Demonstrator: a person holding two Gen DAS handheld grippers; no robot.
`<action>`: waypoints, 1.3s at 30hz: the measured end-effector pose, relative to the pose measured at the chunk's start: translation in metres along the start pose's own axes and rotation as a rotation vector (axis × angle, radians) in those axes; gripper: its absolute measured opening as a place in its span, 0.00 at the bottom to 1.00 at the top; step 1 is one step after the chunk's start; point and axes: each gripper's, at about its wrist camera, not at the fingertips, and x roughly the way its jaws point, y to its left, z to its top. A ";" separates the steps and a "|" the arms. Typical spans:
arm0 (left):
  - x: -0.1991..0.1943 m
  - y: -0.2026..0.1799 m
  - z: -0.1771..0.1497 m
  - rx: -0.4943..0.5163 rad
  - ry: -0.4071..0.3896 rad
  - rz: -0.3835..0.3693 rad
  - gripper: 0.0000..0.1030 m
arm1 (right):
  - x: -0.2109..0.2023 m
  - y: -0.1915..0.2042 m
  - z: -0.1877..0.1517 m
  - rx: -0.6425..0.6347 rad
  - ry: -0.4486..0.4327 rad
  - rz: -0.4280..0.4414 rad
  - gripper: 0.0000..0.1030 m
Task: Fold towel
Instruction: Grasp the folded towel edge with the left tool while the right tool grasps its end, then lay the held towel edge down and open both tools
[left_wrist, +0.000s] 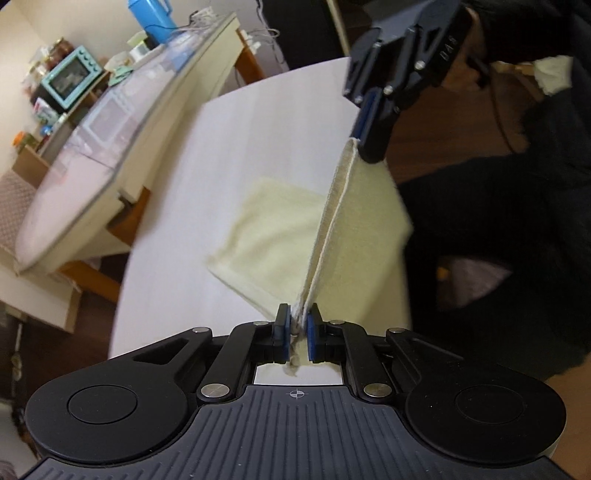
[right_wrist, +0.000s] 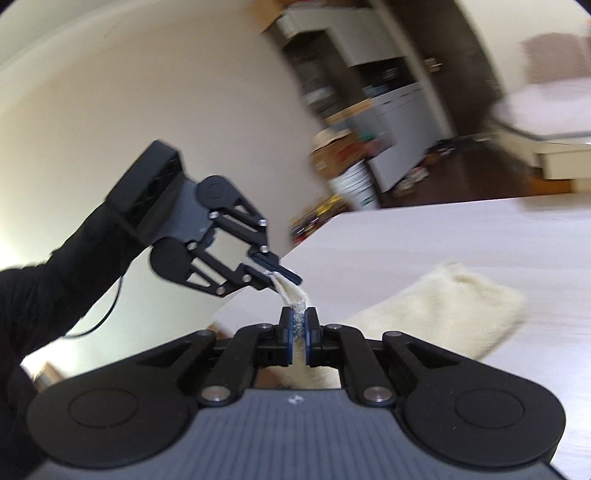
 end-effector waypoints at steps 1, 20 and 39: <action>0.008 0.008 0.006 -0.001 0.006 0.003 0.09 | 0.000 -0.008 0.002 0.018 -0.012 -0.015 0.06; 0.106 0.071 0.030 -0.116 0.018 -0.029 0.17 | 0.014 -0.100 -0.001 0.224 -0.015 -0.236 0.08; 0.115 0.089 0.011 -0.342 -0.054 0.111 0.55 | 0.007 -0.072 -0.015 0.033 0.036 -0.420 0.28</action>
